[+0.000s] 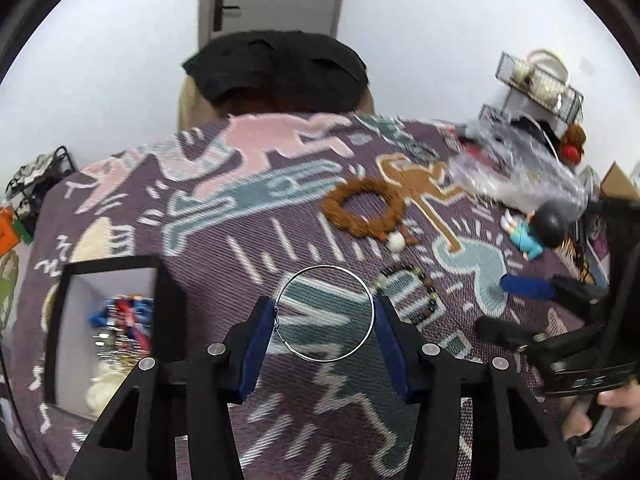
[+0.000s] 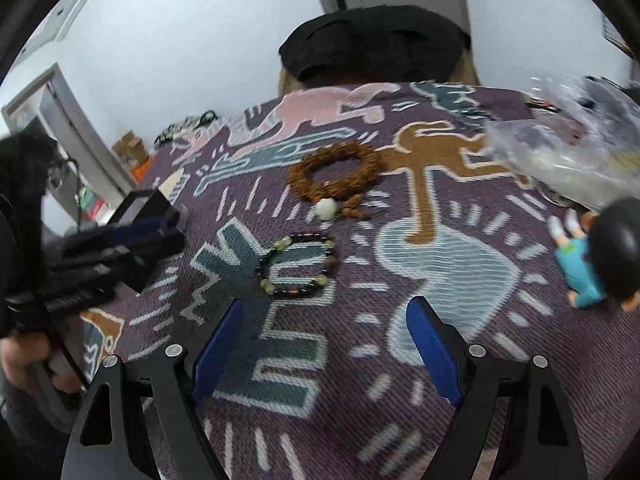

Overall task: Organize jewelry
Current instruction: 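Grasp the silver hoop with the left tool and lift it, then drop the silver hoop into the box with the left tool while the right tool grasps the beaded bracelet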

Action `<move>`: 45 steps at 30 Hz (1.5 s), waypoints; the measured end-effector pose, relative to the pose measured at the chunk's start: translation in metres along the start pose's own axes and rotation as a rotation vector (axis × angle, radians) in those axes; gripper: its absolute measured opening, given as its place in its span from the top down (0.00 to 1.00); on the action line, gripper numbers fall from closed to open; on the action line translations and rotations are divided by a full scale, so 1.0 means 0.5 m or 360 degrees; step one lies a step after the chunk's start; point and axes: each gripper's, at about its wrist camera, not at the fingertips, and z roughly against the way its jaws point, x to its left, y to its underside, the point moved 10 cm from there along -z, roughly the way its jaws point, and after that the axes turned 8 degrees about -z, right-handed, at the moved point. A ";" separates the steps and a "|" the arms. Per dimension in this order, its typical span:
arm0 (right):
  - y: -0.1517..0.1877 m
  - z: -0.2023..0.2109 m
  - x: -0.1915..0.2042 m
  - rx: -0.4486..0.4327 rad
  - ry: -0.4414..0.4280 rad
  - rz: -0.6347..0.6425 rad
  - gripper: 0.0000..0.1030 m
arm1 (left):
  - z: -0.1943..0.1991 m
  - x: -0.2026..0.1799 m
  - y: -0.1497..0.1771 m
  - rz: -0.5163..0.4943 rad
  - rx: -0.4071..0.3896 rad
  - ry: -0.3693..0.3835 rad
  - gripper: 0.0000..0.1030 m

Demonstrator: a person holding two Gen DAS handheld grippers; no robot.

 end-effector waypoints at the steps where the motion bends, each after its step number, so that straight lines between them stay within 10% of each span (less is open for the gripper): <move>1: -0.001 -0.009 0.007 0.0014 0.0006 0.0019 0.19 | 0.012 0.010 -0.004 0.0014 -0.0021 -0.0004 0.49; 17: -0.008 -0.136 0.060 0.0137 0.0255 0.0229 0.20 | 0.083 0.126 0.006 0.0132 -0.0108 -0.0057 0.49; 22: -0.021 -0.117 0.034 0.0092 0.0287 0.0187 0.83 | 0.095 0.147 0.015 0.0174 -0.0123 -0.0057 0.49; 45: -0.075 -0.006 0.117 -0.0092 0.0105 0.0198 0.90 | 0.156 0.207 0.034 0.0280 -0.0219 -0.0079 0.49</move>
